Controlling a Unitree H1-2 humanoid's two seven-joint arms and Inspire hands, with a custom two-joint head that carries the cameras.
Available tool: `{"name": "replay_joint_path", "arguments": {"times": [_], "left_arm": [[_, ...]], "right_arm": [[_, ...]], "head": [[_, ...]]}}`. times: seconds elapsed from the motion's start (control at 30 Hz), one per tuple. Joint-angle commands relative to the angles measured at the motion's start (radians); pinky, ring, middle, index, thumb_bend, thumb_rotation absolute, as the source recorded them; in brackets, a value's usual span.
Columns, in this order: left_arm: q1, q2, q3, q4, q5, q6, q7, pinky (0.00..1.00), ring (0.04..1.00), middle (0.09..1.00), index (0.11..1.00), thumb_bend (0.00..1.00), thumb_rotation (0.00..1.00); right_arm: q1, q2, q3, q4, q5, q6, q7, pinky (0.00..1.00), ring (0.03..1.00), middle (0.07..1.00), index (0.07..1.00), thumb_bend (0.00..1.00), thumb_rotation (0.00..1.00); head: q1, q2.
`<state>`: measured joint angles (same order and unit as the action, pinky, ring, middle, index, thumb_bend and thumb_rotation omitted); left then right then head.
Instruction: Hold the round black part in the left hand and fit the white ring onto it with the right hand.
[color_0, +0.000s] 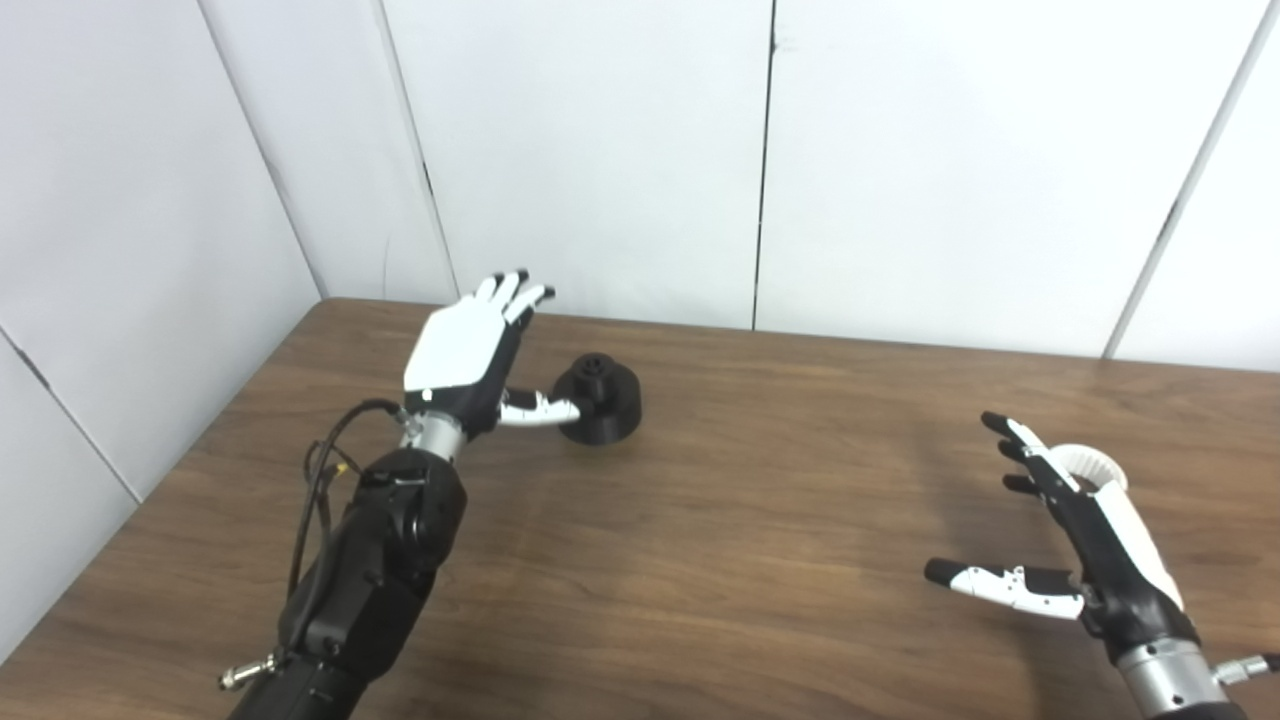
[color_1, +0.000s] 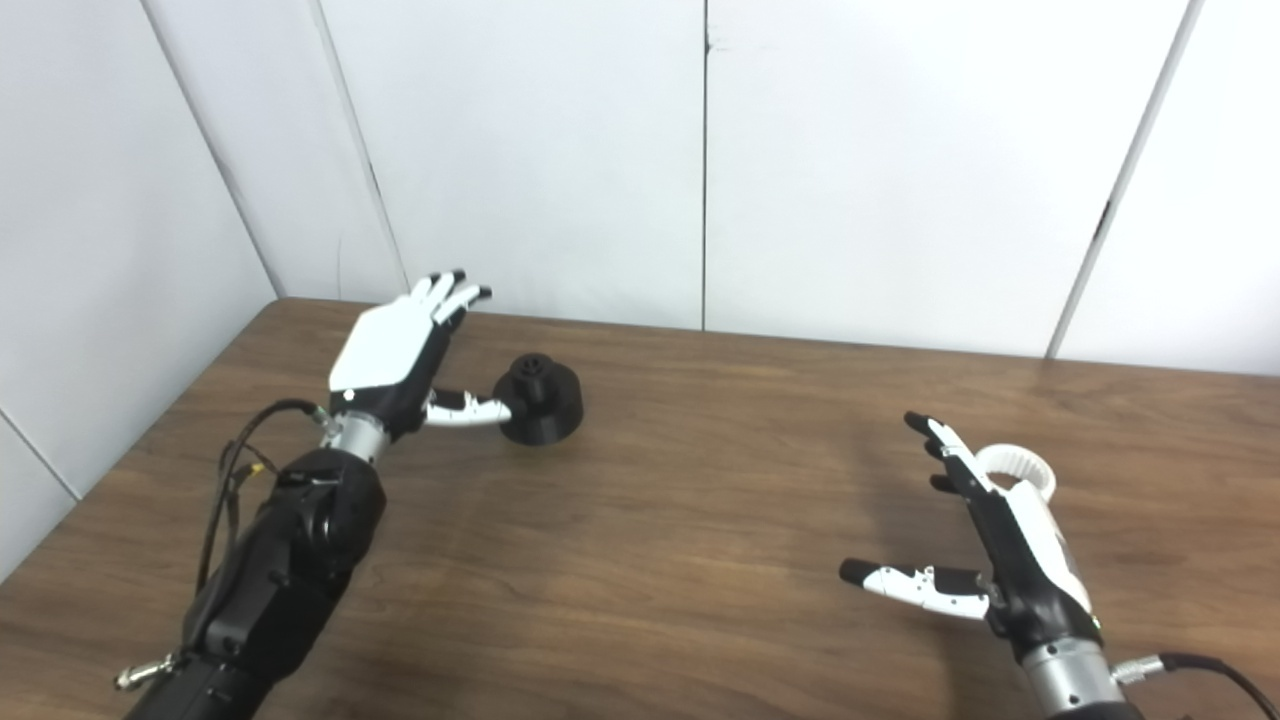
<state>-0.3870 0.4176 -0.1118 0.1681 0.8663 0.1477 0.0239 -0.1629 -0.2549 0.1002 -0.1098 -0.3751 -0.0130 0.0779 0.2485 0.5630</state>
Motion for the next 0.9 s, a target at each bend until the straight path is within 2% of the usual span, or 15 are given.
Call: {"name": "replay_joint_path", "arguments": {"times": [0.0, 0.5, 0.63, 0.87], "left_arm": [[-0.068, 0.034, 0.000, -0.001, 0.013, 0.013, 0.019, 0.96, 1.000, 1.000, 0.889, 0.98, 0.48], [-0.118, 0.032, -0.070, 0.123, 0.012, 0.049, 0.013, 1.00, 1.000, 1.000, 0.895, 1.00, 0.55], [-0.126, 0.026, -0.081, 0.168, -0.005, 0.033, 0.036, 1.00, 1.000, 1.000, 0.889, 1.00, 0.55], [-0.148, 0.017, -0.103, 0.224, -0.025, 0.030, 0.031, 1.00, 1.000, 1.000, 0.884, 1.00, 0.54]], "right_arm": [[-0.032, -0.011, -0.015, -0.044, 0.007, -0.027, -0.007, 0.84, 0.927, 0.960, 0.932, 0.88, 0.33], [-0.031, -0.019, -0.023, -0.067, 0.016, -0.010, 0.005, 0.86, 0.939, 0.961, 0.932, 0.88, 0.33], [-0.029, -0.020, -0.025, -0.071, 0.019, -0.008, 0.007, 0.86, 0.940, 0.962, 0.932, 0.88, 0.33], [-0.025, -0.019, -0.026, -0.079, 0.017, -0.005, 0.010, 0.85, 0.935, 0.962, 0.933, 0.89, 0.34]], "head": [[0.001, 0.002], [-0.007, 0.009], [-0.008, 0.010], [-0.013, 0.014]]}}
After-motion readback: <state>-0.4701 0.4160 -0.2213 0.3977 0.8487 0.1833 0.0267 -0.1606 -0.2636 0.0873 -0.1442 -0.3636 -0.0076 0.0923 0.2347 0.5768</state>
